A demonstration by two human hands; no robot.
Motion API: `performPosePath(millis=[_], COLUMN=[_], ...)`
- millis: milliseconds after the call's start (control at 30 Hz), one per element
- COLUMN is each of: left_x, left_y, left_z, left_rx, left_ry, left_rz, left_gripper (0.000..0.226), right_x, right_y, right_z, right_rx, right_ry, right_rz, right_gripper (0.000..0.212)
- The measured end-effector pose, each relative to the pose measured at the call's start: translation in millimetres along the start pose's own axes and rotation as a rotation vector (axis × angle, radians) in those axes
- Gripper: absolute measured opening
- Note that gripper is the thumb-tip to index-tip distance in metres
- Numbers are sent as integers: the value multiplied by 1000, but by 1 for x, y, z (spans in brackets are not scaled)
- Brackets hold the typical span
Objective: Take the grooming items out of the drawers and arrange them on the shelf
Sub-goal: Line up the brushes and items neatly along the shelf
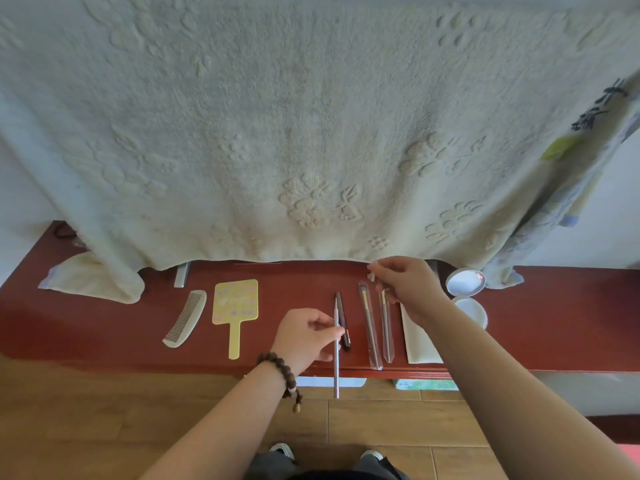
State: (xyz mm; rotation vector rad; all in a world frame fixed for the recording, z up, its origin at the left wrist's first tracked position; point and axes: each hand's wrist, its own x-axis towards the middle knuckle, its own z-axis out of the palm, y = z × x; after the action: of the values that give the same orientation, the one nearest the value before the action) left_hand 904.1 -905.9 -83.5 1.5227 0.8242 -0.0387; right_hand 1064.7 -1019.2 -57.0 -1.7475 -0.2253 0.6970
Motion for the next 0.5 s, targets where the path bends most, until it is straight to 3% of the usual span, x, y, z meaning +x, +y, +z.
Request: performPosePath(millis=[300, 500], left_x=[69, 99], left_y=[-8, -27], left_z=[38, 57], left_rx=[-82, 252], left_ry=[48, 133], left_rz=[-186, -174], left_gripper=[16, 10], right_x=[12, 22], right_y=[66, 81], right_z=[8, 14], right_rx=[-144, -313], right_ry=[121, 95], right_rz=[194, 254], right_gripper=[12, 6])
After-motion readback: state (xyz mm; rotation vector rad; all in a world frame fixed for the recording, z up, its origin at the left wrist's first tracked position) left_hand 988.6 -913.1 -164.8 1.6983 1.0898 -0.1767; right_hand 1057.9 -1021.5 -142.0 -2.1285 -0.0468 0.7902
